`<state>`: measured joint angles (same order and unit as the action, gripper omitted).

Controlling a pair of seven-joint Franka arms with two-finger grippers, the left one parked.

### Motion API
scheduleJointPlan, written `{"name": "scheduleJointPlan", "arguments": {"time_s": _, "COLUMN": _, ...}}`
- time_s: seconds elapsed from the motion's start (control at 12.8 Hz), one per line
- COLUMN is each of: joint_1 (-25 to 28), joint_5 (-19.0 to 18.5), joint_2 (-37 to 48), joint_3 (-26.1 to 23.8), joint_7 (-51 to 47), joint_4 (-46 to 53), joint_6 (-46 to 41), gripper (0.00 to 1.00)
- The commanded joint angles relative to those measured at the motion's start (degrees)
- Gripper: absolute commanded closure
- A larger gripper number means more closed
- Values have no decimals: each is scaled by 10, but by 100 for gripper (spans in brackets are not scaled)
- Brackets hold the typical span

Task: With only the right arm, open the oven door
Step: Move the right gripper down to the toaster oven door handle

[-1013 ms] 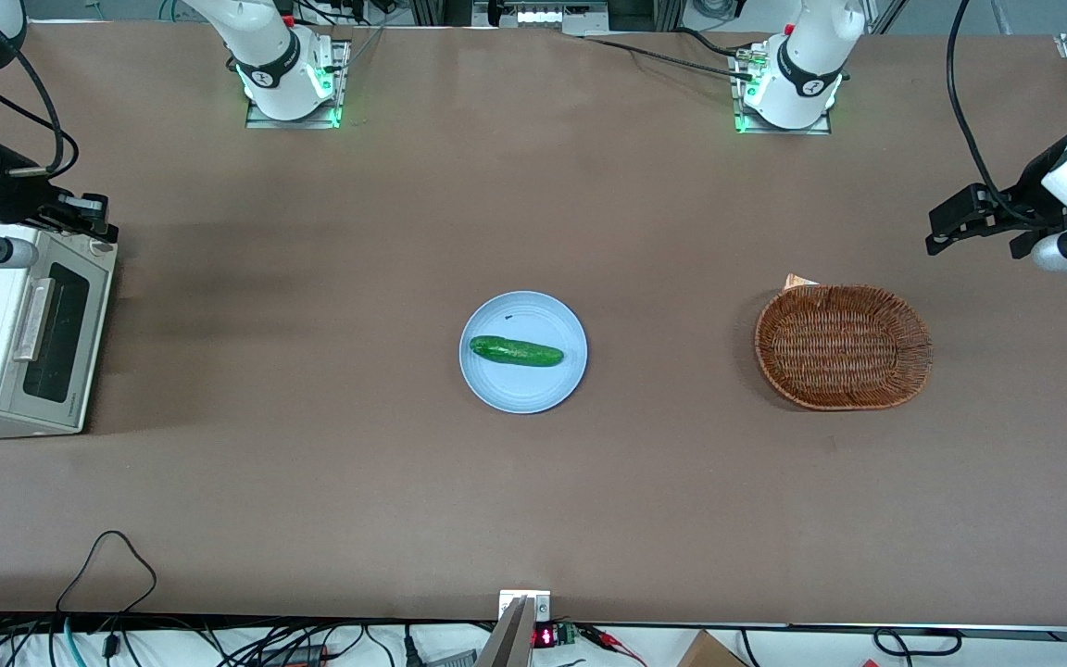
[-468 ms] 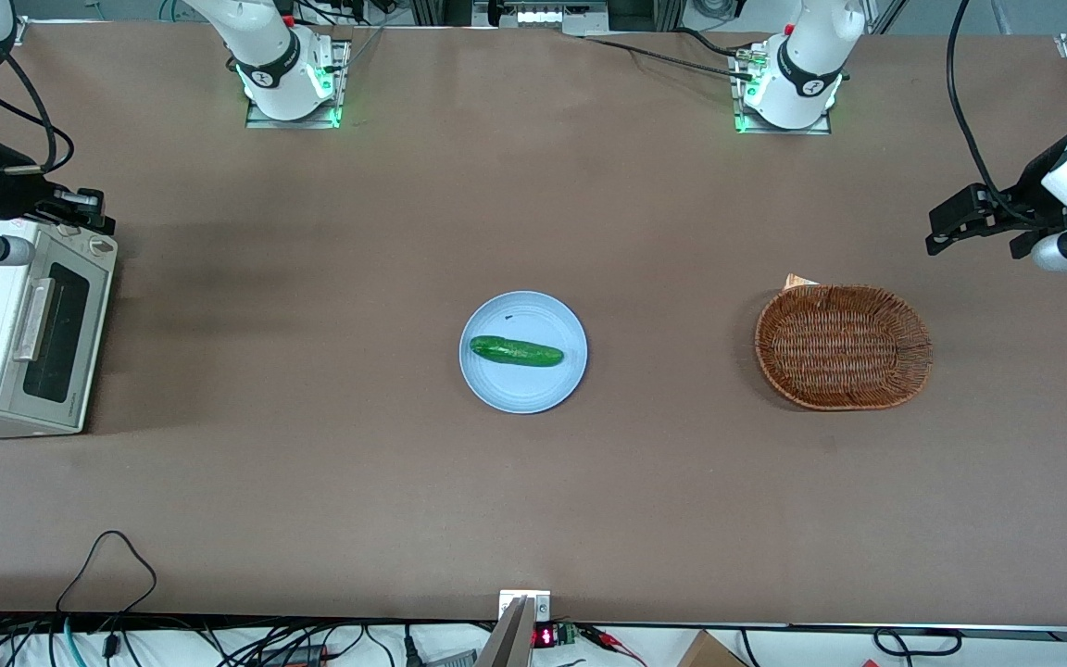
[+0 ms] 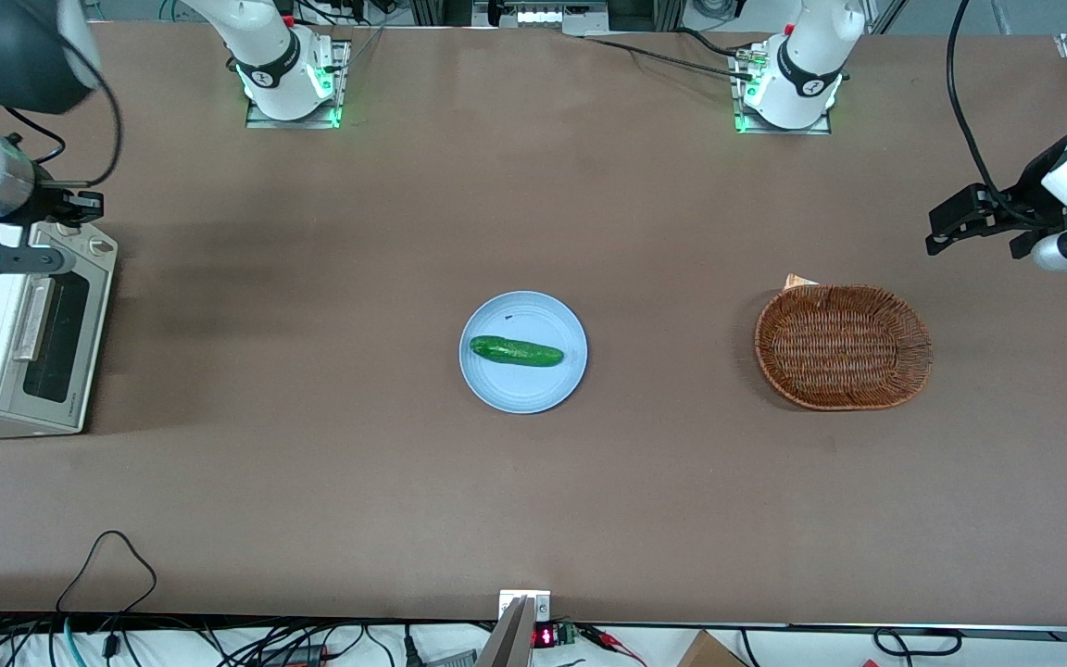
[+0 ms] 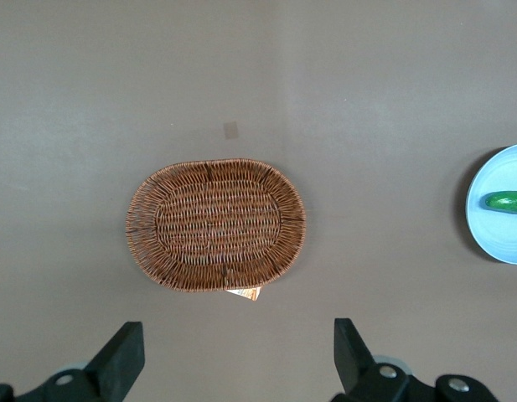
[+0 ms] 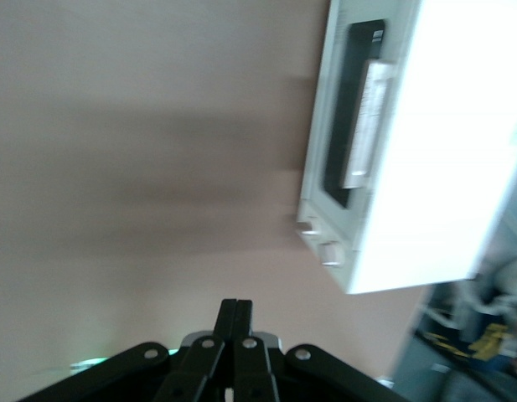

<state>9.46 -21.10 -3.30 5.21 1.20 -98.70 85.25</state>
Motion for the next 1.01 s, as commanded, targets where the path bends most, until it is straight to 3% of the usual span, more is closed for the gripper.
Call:
{"name": "scheduleJointPlan", "arguments": {"time_s": 0.0, "joint_1": 23, "joint_5": -101, "joint_2": -42, "joint_3": 1, "joint_7": -22, "joint_4": 15, "joint_6": -15, "gripper": 98}}
{"name": "scheduleJointPlan", "arguments": {"time_s": 0.31, "joint_1": 22, "joint_5": -276, "joint_2": -133, "joint_3": 2, "joint_7": -149, "joint_4": 8, "joint_6": 10, "gripper": 98}}
{"name": "scheduleJointPlan", "arguments": {"time_s": 0.7, "joint_1": -7, "joint_5": -354, "joint_2": -223, "joint_3": 6, "joint_7": -269, "joint_4": 5, "joint_6": 73, "gripper": 98}}
{"name": "scheduleJointPlan", "arguments": {"time_s": 0.94, "joint_1": -8, "joint_5": -366, "joint_2": -241, "joint_3": 6, "joint_7": -295, "joint_4": 5, "joint_6": 76, "gripper": 98}}
